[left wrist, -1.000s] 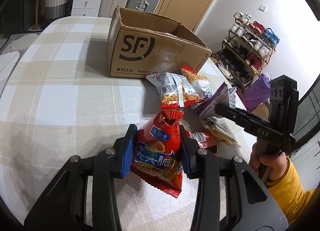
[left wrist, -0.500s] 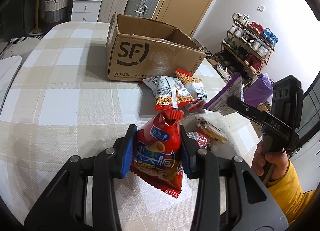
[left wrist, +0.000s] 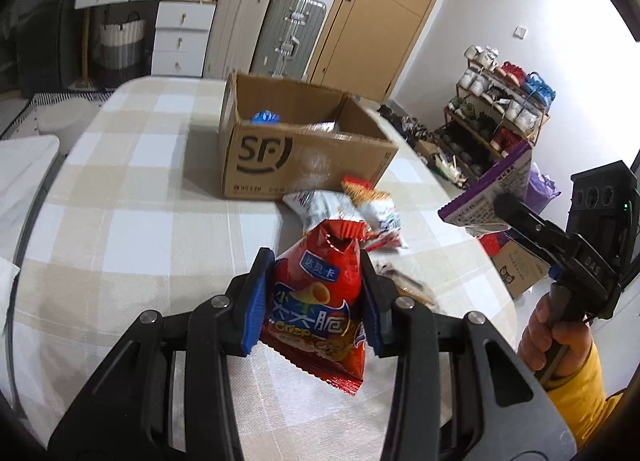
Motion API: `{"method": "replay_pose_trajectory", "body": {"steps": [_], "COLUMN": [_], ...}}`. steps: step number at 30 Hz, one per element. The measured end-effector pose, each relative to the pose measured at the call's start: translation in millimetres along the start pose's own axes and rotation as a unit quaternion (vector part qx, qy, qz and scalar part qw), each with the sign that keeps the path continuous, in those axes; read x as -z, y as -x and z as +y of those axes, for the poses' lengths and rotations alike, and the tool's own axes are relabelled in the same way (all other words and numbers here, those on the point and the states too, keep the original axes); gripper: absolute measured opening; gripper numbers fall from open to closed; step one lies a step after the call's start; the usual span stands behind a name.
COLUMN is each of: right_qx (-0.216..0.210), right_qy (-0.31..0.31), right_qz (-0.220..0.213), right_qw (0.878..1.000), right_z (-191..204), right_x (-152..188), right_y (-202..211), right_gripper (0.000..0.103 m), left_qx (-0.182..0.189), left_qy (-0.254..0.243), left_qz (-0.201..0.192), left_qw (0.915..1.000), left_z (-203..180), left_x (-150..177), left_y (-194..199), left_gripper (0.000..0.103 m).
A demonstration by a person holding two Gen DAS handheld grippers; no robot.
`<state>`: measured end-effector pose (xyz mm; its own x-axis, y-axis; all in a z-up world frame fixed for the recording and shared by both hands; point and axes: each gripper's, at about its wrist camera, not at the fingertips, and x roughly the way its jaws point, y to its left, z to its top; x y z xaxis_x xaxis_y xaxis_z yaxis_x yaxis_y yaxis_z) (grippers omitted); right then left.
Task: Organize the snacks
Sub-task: 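Lift and carry the red chip bag and purple-white bag over the box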
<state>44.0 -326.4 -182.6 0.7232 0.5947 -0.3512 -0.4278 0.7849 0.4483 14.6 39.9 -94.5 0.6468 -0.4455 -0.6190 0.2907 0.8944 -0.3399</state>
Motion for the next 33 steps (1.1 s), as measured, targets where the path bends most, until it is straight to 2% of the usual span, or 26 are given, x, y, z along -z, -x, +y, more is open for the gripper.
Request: {"method": "replay_pose_trajectory", "body": {"steps": [5, 16, 27, 33], "right_qx": [-0.013, -0.044, -0.039, -0.034], "right_qy": [0.034, 0.041, 0.035, 0.043], "right_qz": [-0.014, -0.040, -0.053, -0.049], "right_qw": [0.999, 0.997, 0.997, 0.997], "right_z": [30.2, 65.5, 74.2, 74.0], "right_x": [-15.0, -38.6, -37.9, -48.3], "right_y": [15.3, 30.2, 44.1, 38.9], "right_gripper": [0.050, 0.050, 0.050, 0.050], "left_qx": [-0.007, -0.021, -0.014, -0.020], "left_qy": [-0.011, -0.018, -0.019, -0.012], "left_qz": [-0.021, -0.077, -0.101, -0.110], "left_qw": [0.9997, 0.9967, 0.9946, 0.9937], "left_z": [-10.9, -28.6, -42.6, -37.5], "left_x": [-8.0, -29.7, -27.4, -43.0], "left_y": [26.3, 94.5, 133.3, 142.1], "left_gripper": [0.037, 0.037, 0.037, 0.037]}}
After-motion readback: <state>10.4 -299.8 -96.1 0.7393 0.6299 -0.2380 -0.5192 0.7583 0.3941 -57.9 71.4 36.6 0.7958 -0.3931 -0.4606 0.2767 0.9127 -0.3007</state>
